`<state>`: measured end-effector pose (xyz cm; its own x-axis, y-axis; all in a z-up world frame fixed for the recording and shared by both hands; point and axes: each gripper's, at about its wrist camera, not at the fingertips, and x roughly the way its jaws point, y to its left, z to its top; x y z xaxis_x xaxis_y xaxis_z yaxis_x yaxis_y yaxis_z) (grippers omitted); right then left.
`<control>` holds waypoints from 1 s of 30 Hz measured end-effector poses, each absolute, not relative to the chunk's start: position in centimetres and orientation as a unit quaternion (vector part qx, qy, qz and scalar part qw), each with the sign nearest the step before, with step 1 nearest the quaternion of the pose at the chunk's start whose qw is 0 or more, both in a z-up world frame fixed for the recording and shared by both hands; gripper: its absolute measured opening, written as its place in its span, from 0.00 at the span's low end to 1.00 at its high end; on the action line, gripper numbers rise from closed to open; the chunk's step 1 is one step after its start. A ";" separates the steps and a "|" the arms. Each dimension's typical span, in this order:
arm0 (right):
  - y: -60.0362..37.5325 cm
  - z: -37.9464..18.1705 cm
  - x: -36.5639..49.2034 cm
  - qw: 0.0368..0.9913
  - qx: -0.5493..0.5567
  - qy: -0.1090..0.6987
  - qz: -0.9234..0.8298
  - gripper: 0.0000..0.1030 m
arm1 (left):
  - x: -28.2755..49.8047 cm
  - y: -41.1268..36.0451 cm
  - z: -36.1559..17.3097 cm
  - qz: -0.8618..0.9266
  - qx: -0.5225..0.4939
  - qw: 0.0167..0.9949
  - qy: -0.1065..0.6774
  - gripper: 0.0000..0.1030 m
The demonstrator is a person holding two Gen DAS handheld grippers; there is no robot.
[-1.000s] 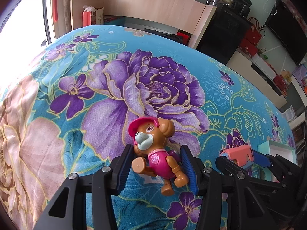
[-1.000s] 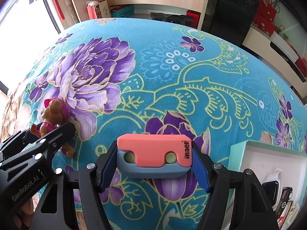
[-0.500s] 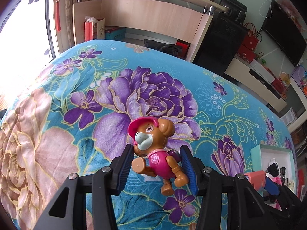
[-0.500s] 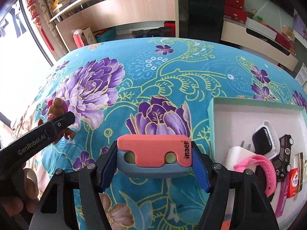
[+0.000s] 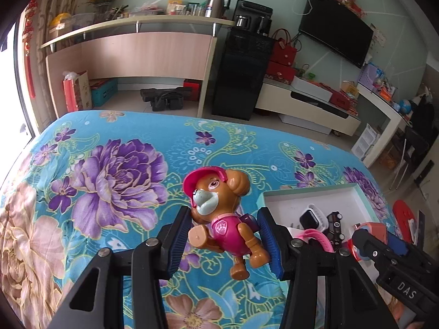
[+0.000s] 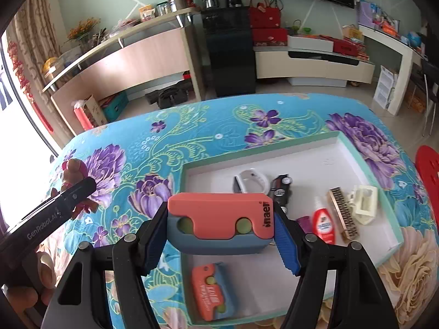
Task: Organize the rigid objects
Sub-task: 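Carry the toy dog and card holder into the tray and open both tools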
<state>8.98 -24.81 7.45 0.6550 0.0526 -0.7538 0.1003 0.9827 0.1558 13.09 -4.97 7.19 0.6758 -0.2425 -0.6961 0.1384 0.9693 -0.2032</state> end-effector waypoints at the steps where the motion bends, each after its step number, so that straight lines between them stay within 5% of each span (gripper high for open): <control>1: -25.8 7.6 8.6 0.906 0.096 0.412 -0.026 0.69 | 12.9 -5.9 7.4 -0.114 -0.059 0.912 0.389 0.51; 16: -35.1 4.3 6.6 0.875 0.140 0.451 -0.107 0.69 | 9.8 -18.3 4.7 -0.211 0.063 0.872 0.438 0.51; 30: -34.2 1.4 7.0 0.860 0.129 0.487 -0.083 0.69 | 9.1 -19.8 2.4 -0.204 0.090 0.855 0.469 0.52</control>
